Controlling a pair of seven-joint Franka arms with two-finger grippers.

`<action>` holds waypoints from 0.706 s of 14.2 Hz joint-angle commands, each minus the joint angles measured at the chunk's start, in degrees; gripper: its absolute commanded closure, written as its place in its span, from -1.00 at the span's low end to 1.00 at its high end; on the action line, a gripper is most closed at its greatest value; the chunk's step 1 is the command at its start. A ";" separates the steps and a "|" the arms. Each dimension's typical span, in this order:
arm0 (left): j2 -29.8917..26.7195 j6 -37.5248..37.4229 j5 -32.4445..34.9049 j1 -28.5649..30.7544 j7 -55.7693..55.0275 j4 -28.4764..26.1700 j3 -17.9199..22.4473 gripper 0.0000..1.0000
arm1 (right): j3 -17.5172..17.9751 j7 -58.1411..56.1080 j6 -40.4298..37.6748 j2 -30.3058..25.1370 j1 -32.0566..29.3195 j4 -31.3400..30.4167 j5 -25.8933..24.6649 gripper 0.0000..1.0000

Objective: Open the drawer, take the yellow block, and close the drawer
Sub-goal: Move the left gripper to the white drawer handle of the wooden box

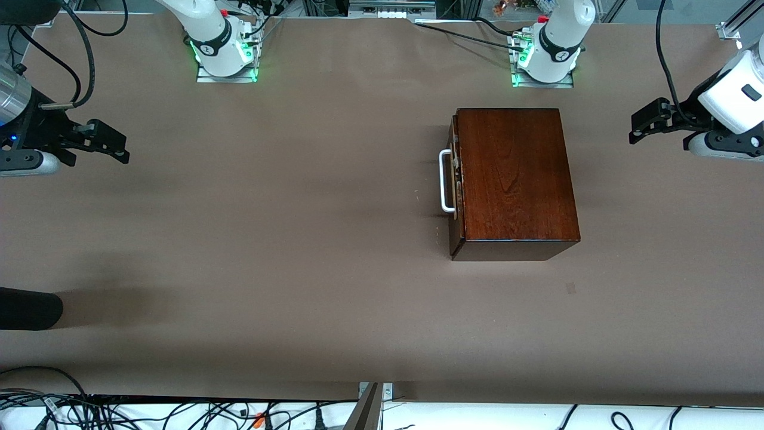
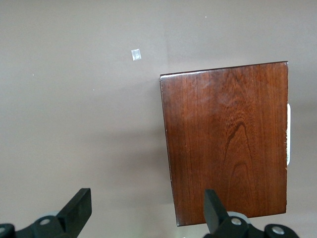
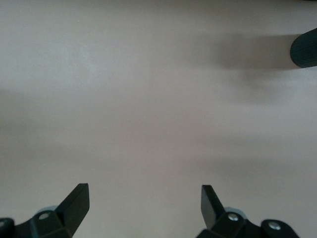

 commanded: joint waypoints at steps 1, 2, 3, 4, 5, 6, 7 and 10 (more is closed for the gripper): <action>-0.79 0.77 -1.35 -0.81 -0.01 -0.36 -2.27 -1.00 | 0.77 -0.23 0.03 -0.67 -0.66 -0.06 -0.83 -1.00; -0.71 0.95 -1.43 -0.81 -0.97 -0.18 -4.46 -1.00 | 0.77 -0.23 0.03 -0.67 -0.66 -0.06 -0.83 -1.00; -0.36 1.04 -1.70 -0.81 -3.67 -0.18 -6.92 -1.00 | 0.77 -0.23 0.03 -0.67 -0.66 -0.06 -0.83 -1.00; -0.18 1.30 -2.74 -0.72 -7.01 -0.18 -9.38 -1.00 | 0.68 -0.23 0.03 -0.67 -0.66 -0.06 -0.83 -1.00; 0.26 2.26 -2.93 -0.81 -10.00 -0.10 -11.23 -1.00 | 0.68 -0.23 0.03 -0.67 -0.66 -0.06 -0.83 -1.00; 0.87 3.49 -2.84 -0.90 -13.68 0.43 -14.04 -1.00 | 0.77 -0.32 0.03 -0.67 -0.66 -0.06 -0.83 -1.00; 2.09 4.28 -2.41 -0.90 -17.90 1.30 -17.46 -1.00 | 0.68 -0.32 0.03 -0.67 -0.66 -0.06 -0.83 -1.00; 7.80 5.51 1.26 -4.74 -29.76 3.51 -24.86 -1.00 | 0.68 -0.41 0.03 -0.67 -0.66 -0.06 -0.83 -1.00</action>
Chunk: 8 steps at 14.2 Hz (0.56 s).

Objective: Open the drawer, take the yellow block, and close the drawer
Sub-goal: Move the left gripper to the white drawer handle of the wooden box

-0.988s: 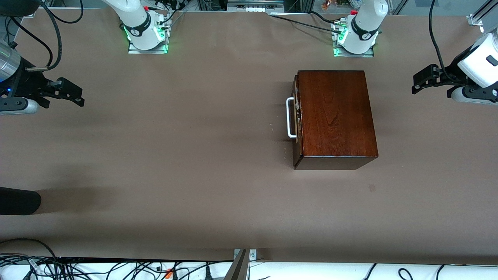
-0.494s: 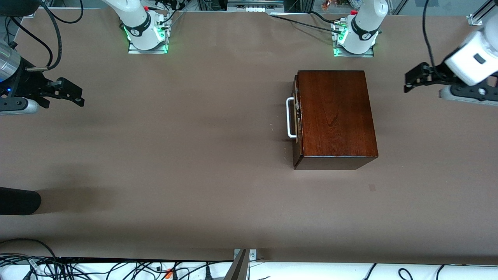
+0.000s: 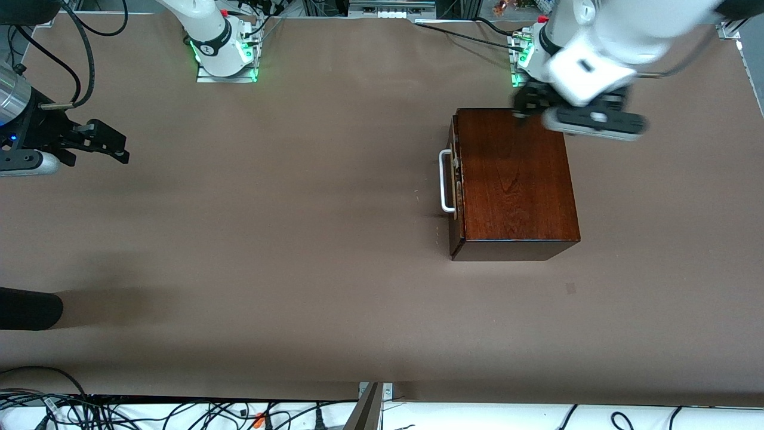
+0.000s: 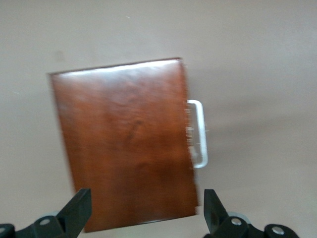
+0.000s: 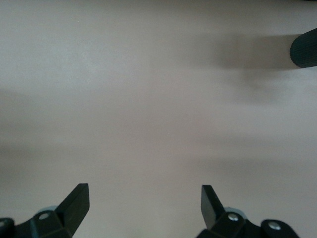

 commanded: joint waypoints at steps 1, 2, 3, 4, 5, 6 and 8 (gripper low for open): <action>6.54 1.02 5.84 -6.72 -11.23 3.21 -3.45 -1.00 | 0.69 -0.41 0.01 -0.67 -0.64 -0.06 -0.83 -1.00; 8.04 1.11 8.56 -10.59 -15.19 3.30 -3.45 -1.00 | 0.69 -0.49 0.01 -0.67 -0.64 -0.15 -0.83 -1.00; 9.88 1.54 10.33 -13.59 -18.27 3.47 -3.45 -1.00 | 0.69 -0.49 0.01 -0.67 -0.64 -0.06 -0.83 -1.00; 11.55 2.42 12.35 -15.97 -20.83 3.47 -3.45 -1.00 | 0.69 -0.58 0.01 -0.67 -0.64 -0.06 -0.83 -1.00; 13.31 3.12 14.81 -17.99 -23.11 3.39 -3.45 -1.00 | 0.69 -0.58 0.01 -0.67 -0.64 -0.06 -0.83 -1.00; 15.07 3.13 16.83 -19.40 -24.70 3.38 -3.37 -1.00 | 0.69 -0.58 0.01 -0.67 -0.64 -0.06 -0.83 -1.00; 18.32 4.09 19.04 -20.82 -26.03 3.38 -3.37 -1.00 | 0.69 -0.58 0.01 -0.67 -0.64 -0.06 -0.83 -1.00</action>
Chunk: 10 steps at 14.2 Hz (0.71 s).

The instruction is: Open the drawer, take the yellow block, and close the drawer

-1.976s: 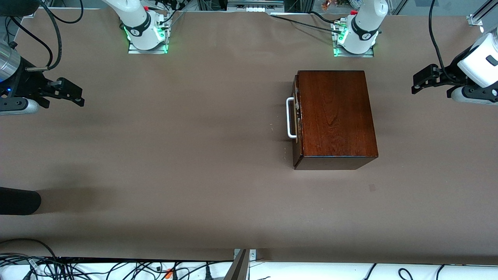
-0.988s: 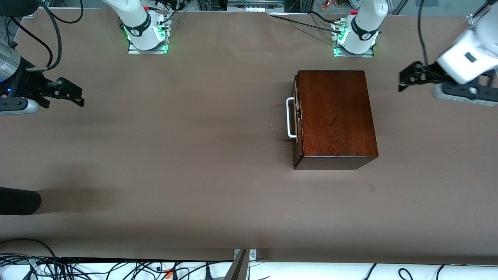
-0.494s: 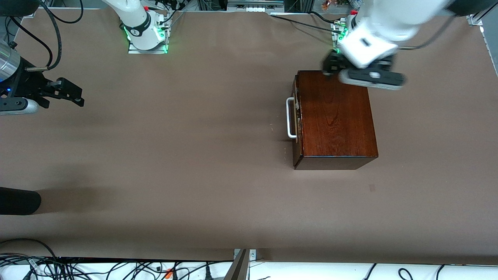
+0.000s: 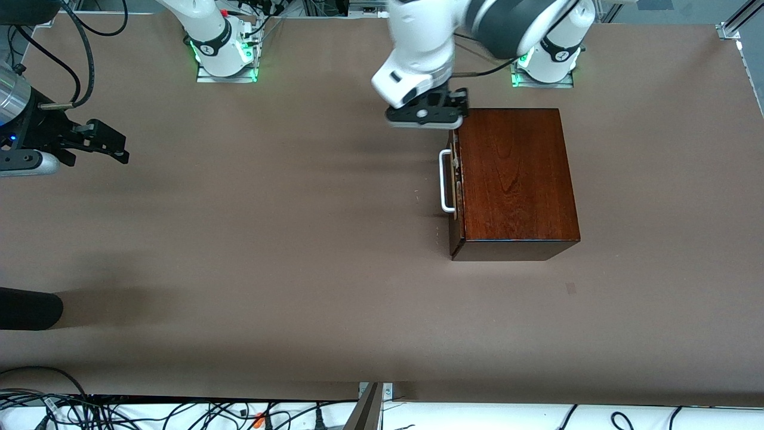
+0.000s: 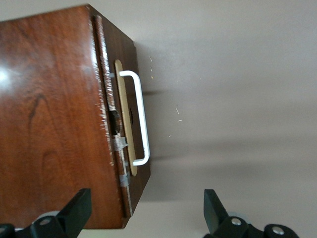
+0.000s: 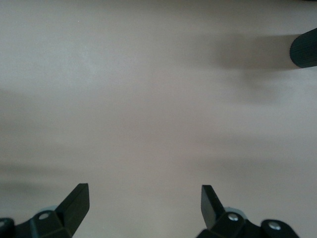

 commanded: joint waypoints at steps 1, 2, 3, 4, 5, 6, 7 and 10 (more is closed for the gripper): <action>5.48 1.36 4.12 -1.61 -1.83 2.83 0.41 -1.00 | 0.69 -0.58 0.00 -0.67 -0.62 -0.07 -0.92 -1.00; 6.71 2.68 5.36 -1.78 -2.53 2.65 0.49 -1.00 | 0.69 -0.67 0.00 -0.67 -0.62 -0.15 -0.92 -1.00; 8.03 3.30 6.67 -1.87 -3.41 2.13 0.49 -1.00 | 0.60 -0.67 0.08 -0.67 -0.62 -0.07 -0.92 -1.00; 9.70 3.65 7.90 -1.87 -4.11 1.86 0.49 -1.00 | 0.52 -0.67 0.08 -0.67 -0.62 -0.07 -0.92 -1.00; 11.19 3.66 9.83 -2.14 -4.47 1.77 0.49 -1.00 | 0.52 -0.67 0.08 -0.67 -0.62 -0.07 -0.92 -1.00; 12.86 3.66 11.94 -2.49 -4.91 1.77 0.49 -1.00 | 0.52 -0.67 0.08 -0.67 -0.62 -0.07 -0.92 -1.00; 13.57 3.66 12.83 -2.58 -5.09 1.77 0.49 -1.00 | 0.52 -0.67 0.08 -0.67 -0.62 -0.07 -0.92 -1.00; 15.07 4.53 13.89 -2.49 -4.83 1.16 0.76 -1.00 | 0.52 -0.67 0.08 -0.67 -0.62 -0.07 -0.92 -1.00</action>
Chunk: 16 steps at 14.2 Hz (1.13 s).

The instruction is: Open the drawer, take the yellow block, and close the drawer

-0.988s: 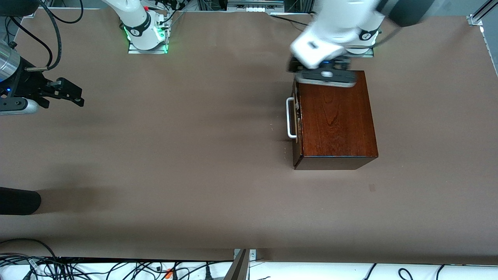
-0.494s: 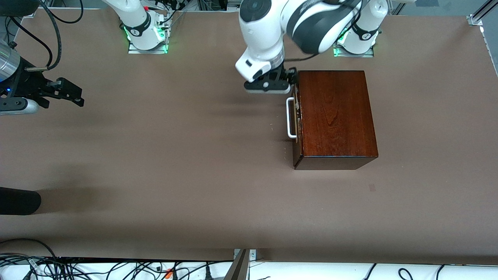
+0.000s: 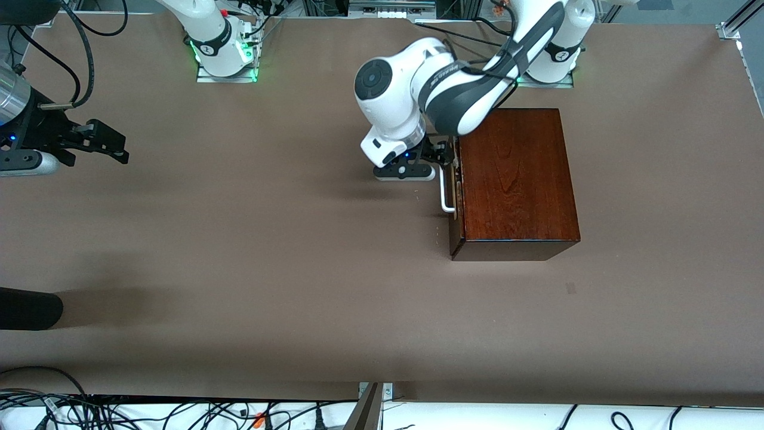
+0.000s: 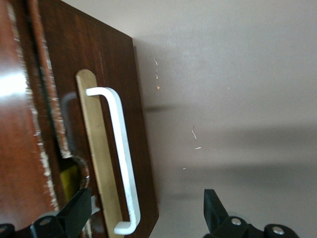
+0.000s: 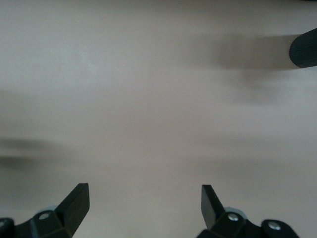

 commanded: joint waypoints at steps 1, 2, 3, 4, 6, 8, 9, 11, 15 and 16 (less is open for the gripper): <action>1.03 1.51 3.47 -0.58 -0.54 -0.69 0.57 -1.00 | 0.52 -0.67 0.04 -0.67 -0.60 -0.07 -0.87 -1.00; 1.03 2.92 4.53 -0.32 -0.54 -2.36 0.57 -1.00 | 0.52 -0.67 0.04 -0.67 -0.60 -0.07 -0.87 -1.00; 0.94 3.71 5.24 -0.06 -0.46 -3.51 0.66 -1.00 | 0.52 -0.67 0.04 -0.67 -0.60 -0.16 -0.87 -1.00; 0.94 3.89 5.33 0.21 -0.11 -3.69 0.75 -1.00 | 0.52 -0.67 0.04 -0.67 -0.60 -0.07 -0.87 -1.00; 1.03 4.85 6.12 0.74 0.07 -4.66 0.75 -1.00 | 0.52 -0.67 0.04 -0.67 -0.60 -0.07 -0.87 -1.00; 0.94 6.44 6.48 1.26 0.07 -6.15 0.75 -1.00 | 0.52 -0.67 0.04 -0.67 -0.60 -0.16 -0.87 -1.00; 1.03 6.62 6.56 1.61 0.07 -6.16 0.84 -1.00 | 0.52 -0.67 0.04 -0.67 -0.60 -0.16 -0.87 -1.00; 1.21 7.41 7.26 1.97 0.07 -6.42 0.84 -1.00 | 0.52 -0.67 0.04 -0.67 -0.60 -0.07 -0.87 -1.00; 1.73 8.64 7.27 1.97 -0.80 -6.42 0.84 -1.00 | 0.52 -0.67 0.04 -0.67 -0.60 -0.07 -0.87 -1.00; 2.17 9.34 7.27 1.97 -1.07 -6.42 0.84 -1.00 | 0.52 -0.67 -0.05 -0.67 -0.60 -0.16 -0.87 -1.00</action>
